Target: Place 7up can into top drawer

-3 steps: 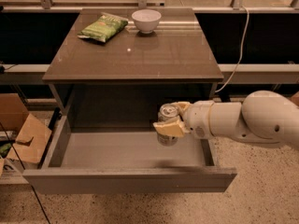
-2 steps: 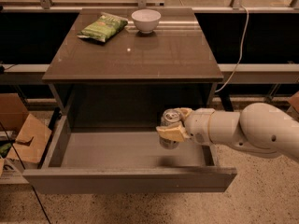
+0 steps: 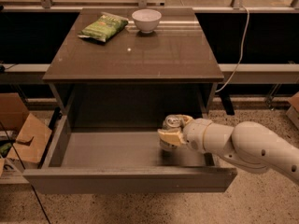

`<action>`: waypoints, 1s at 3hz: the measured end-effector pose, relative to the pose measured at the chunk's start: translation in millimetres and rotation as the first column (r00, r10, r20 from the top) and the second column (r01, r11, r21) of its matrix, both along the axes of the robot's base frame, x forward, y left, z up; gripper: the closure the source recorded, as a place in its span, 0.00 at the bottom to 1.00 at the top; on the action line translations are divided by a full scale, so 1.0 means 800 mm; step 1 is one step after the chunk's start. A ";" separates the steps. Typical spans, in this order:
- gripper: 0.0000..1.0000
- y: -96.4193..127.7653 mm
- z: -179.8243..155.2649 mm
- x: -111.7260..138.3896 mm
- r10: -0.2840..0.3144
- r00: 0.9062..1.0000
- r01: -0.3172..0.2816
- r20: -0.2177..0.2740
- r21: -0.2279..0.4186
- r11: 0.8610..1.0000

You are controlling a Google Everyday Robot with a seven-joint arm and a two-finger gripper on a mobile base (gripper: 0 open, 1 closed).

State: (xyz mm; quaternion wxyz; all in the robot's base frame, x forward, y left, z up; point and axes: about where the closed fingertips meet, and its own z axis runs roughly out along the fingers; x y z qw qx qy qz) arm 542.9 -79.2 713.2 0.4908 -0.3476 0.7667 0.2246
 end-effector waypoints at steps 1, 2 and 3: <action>0.27 0.001 -0.004 0.004 -0.010 1.000 0.010 0.002 0.005 1.000; 0.04 0.003 -0.004 0.004 -0.007 1.000 0.007 0.002 0.005 1.000; 0.00 0.004 -0.004 0.004 -0.006 1.000 0.006 0.002 0.005 1.000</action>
Offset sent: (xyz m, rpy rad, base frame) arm 0.0031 -0.0002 -0.0029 0.0049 -0.0024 -0.0115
